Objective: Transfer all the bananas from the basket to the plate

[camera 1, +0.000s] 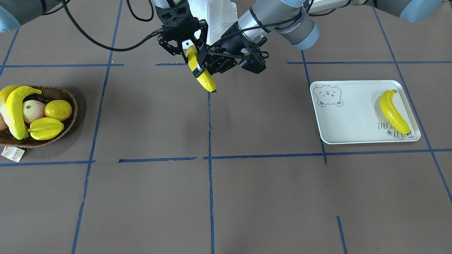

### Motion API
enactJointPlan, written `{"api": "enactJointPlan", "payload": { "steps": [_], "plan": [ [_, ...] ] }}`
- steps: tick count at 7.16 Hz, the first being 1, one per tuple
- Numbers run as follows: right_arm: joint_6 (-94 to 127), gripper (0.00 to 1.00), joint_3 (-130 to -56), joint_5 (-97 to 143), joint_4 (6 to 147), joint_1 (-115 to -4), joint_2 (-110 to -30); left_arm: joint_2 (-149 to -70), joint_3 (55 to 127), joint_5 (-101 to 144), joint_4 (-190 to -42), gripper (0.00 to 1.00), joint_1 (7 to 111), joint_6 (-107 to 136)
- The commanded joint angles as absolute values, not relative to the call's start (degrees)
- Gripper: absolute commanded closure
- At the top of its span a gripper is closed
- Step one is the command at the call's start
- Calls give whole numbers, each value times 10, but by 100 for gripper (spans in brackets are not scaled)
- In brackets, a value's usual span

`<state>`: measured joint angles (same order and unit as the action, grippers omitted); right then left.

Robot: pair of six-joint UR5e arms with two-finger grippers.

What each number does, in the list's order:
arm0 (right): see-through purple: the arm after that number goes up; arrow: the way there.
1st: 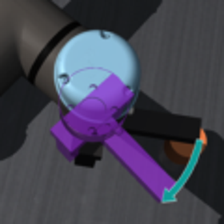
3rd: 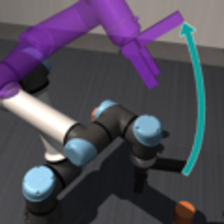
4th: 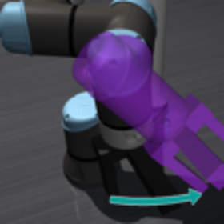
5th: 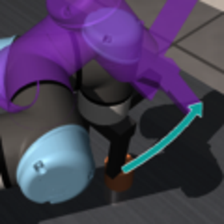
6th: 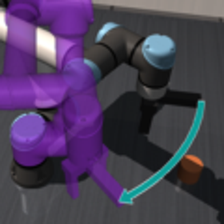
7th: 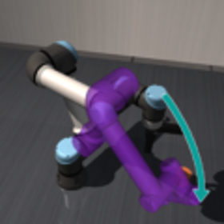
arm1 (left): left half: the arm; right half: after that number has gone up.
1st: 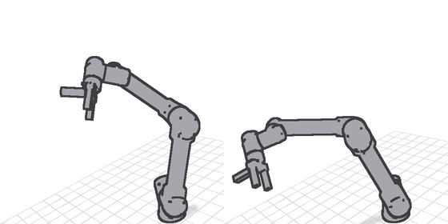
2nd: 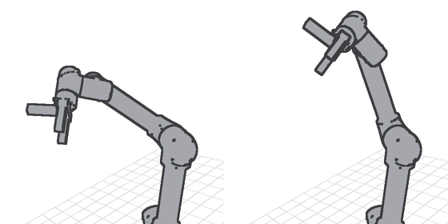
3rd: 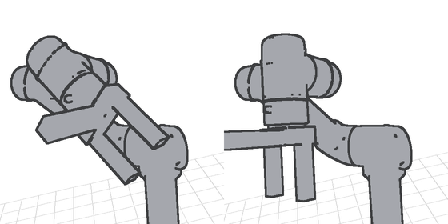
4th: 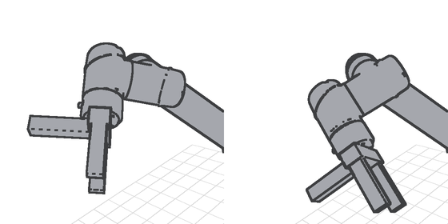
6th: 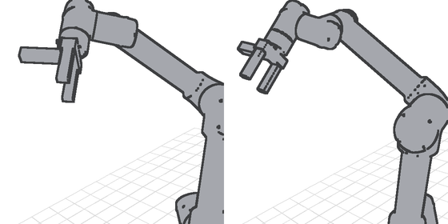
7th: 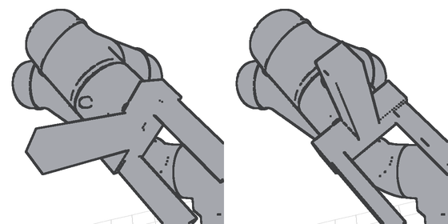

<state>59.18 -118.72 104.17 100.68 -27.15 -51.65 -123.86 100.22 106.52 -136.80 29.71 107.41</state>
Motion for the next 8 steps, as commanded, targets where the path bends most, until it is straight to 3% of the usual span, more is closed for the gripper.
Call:
{"api": "enactJointPlan", "payload": {
  "steps": [1,2,6,8],
  "plan": [
    [592,69,-1192,1043,1006,-272,-516,-1236,1002,1065,-1367,100,297,1073],
    [592,1,-1194,1042,1005,-272,-517,-1235,1002,1065,-1367,100,297,1072],
    [591,0,-1251,1048,1011,-285,-536,-1232,986,1070,-1339,100,325,1069],
    [591,0,-1298,1048,1011,-296,-583,-1230,1003,1138,-1176,100,366,1001]
  ]
}}
